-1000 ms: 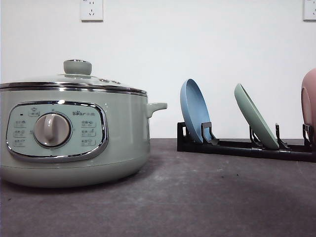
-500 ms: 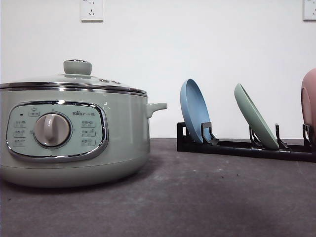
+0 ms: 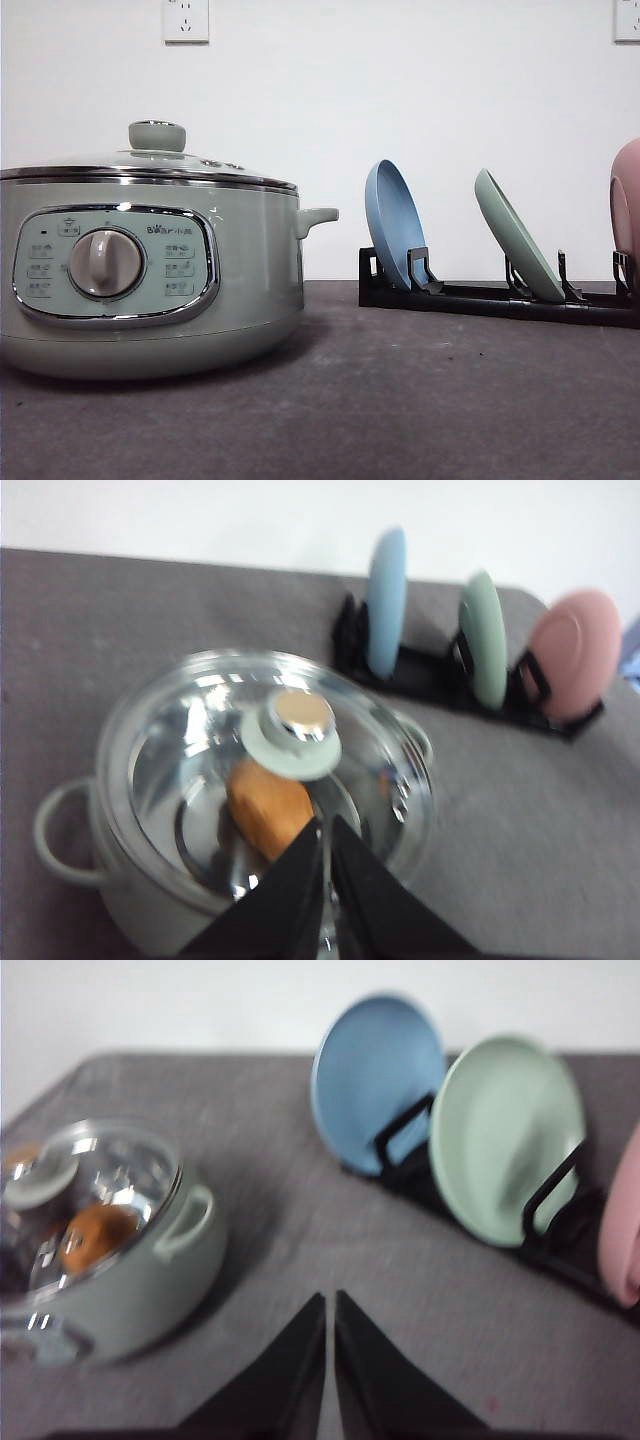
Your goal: Transfer potato from steamer to green plate
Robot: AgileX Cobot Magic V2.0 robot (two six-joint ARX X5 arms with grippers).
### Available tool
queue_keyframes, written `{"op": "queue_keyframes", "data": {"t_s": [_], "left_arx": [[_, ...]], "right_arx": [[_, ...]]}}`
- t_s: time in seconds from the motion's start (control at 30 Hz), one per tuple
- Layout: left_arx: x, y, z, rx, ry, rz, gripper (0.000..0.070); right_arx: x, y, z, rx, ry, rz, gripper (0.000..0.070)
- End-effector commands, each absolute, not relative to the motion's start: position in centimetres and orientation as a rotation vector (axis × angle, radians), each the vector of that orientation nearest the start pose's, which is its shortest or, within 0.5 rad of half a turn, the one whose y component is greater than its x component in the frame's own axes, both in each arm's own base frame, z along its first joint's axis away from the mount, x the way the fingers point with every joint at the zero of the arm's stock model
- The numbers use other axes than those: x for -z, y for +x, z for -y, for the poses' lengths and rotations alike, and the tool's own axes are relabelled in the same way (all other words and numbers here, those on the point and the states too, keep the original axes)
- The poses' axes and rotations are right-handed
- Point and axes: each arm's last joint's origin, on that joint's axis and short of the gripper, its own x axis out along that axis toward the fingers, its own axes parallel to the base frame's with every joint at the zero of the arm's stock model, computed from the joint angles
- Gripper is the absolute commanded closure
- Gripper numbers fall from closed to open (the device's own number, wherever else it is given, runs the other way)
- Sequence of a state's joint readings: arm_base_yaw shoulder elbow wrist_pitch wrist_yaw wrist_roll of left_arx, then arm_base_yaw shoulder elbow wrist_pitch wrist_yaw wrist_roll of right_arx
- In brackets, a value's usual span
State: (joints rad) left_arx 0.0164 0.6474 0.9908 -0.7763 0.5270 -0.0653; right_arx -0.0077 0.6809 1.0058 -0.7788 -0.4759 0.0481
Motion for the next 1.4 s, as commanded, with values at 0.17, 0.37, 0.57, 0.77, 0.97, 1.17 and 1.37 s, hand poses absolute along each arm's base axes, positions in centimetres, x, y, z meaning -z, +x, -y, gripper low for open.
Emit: {"op": "queue_keyframes", "data": {"t_s": [0.17, 0.37, 0.57, 0.77, 0.97, 1.17, 1.37], "left_arx": [[-37.2, 9.7, 1.9, 0.572, -0.084, -0.505, 0.0699], [-37.2, 9.7, 1.9, 0.579, -0.084, -0.507, 0.0696], [-37.2, 9.7, 1.9, 0.575, -0.098, -0.512, 0.0321], [-37.2, 9.7, 1.9, 0.575, -0.098, -0.512, 0.0134], [-37.2, 9.7, 1.9, 0.575, -0.098, -0.512, 0.0135], [-37.2, 9.7, 1.9, 0.575, -0.098, -0.512, 0.0139], [-37.2, 9.7, 1.9, 0.576, -0.097, -0.509, 0.0140]], "right_arx": [[-37.5, 10.9, -2.0, -0.540, 0.075, -0.543, 0.0697], [-37.3, 10.7, -2.2, -0.561, 0.076, -0.575, 0.0697], [-37.1, 10.6, -2.2, -0.559, 0.084, -0.603, 0.0450], [-37.1, 10.6, -2.2, -0.554, 0.091, -0.606, 0.0139], [-37.1, 10.6, -2.2, -0.554, 0.092, -0.605, 0.0140], [-37.1, 10.7, -2.2, -0.547, 0.111, -0.606, 0.0140], [-37.6, 11.7, -2.3, -0.524, 0.175, -0.572, 0.0141]]}}
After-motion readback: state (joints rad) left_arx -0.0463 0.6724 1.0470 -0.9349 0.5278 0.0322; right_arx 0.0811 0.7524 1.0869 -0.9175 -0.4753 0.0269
